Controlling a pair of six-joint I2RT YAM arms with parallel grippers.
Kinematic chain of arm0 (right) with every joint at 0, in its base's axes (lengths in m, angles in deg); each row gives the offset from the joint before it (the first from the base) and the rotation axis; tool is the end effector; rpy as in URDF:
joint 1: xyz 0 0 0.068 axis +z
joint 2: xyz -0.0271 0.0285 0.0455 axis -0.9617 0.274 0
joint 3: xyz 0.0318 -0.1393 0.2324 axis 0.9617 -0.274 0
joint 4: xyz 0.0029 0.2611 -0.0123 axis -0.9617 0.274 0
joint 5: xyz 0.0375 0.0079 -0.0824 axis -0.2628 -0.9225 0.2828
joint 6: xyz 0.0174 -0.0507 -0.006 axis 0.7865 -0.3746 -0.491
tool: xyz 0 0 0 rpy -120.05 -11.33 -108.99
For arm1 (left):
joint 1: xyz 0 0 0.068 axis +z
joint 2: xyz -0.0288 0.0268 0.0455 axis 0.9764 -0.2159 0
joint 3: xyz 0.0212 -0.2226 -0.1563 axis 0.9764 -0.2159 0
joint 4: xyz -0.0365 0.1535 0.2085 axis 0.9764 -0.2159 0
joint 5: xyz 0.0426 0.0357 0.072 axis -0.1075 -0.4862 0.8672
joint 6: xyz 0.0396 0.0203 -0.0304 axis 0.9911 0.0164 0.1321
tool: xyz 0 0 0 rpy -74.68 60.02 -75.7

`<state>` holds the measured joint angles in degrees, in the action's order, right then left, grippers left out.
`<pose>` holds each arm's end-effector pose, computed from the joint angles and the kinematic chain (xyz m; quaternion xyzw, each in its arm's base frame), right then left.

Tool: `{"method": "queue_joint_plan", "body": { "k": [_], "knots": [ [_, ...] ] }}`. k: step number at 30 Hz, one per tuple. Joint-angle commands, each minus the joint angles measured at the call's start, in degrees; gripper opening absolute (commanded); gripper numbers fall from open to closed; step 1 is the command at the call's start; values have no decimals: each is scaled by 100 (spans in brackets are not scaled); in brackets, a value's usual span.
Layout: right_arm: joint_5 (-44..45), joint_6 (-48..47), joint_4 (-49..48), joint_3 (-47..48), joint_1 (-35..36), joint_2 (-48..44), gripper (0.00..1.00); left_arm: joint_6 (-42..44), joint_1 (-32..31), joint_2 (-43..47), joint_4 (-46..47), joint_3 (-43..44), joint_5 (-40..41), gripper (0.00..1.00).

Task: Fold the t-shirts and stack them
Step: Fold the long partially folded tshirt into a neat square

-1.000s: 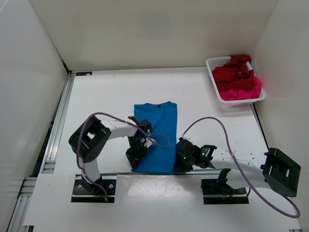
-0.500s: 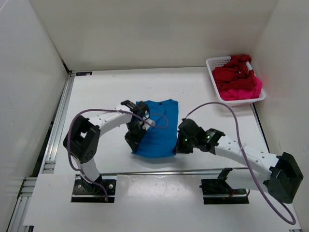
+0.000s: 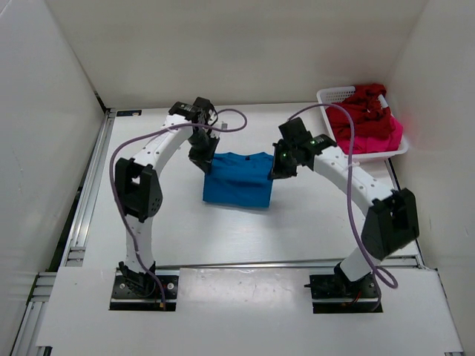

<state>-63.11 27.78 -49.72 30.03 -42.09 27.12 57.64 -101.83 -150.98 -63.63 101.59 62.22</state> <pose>0.2797 0.1776 0.2895 0.0034 0.9500 0.1956 0.2433 0.3559 -0.1690 0.2733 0.2116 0.9696 -0.1180 0.0349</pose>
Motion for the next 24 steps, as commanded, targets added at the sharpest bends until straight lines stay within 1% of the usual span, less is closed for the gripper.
{"method": "queue_joint_plan", "body": {
  "k": [1,3,7,12,14,16,19,21,22,23,24],
  "knots": [
    [-251,-557,240,711,-326,558,0,43,144,-371,-81,891,89,10],
    [-322,-627,240,1106,-414,936,0,43,144,-616,41,1208,159,10],
    [-445,-689,292,1634,-661,1482,0,43,144,-741,428,1209,212,10],
    [-498,-741,293,1952,-968,1947,0,43,144,-855,1069,1148,274,10],
    [-498,-741,293,2093,-1029,2089,0,43,196,-855,1411,1086,335,10],
    [-559,-741,293,2224,-1030,2326,0,43,197,-977,1553,1086,388,10],
    [-559,-680,232,2374,-1083,2625,0,43,197,-1240,1606,1288,388,14],
    [-559,-610,161,2453,-1144,2836,0,43,197,-1364,1607,1367,510,20],
    [-611,-549,82,2619,-1214,2915,3,43,197,-1417,1668,1367,572,23],
    [-612,-548,82,2725,-1276,3090,8,43,197,-1478,1764,1367,633,28],
    [-612,-470,29,2856,-1276,3196,18,43,249,-1479,1765,1367,747,33]
  ]
}}
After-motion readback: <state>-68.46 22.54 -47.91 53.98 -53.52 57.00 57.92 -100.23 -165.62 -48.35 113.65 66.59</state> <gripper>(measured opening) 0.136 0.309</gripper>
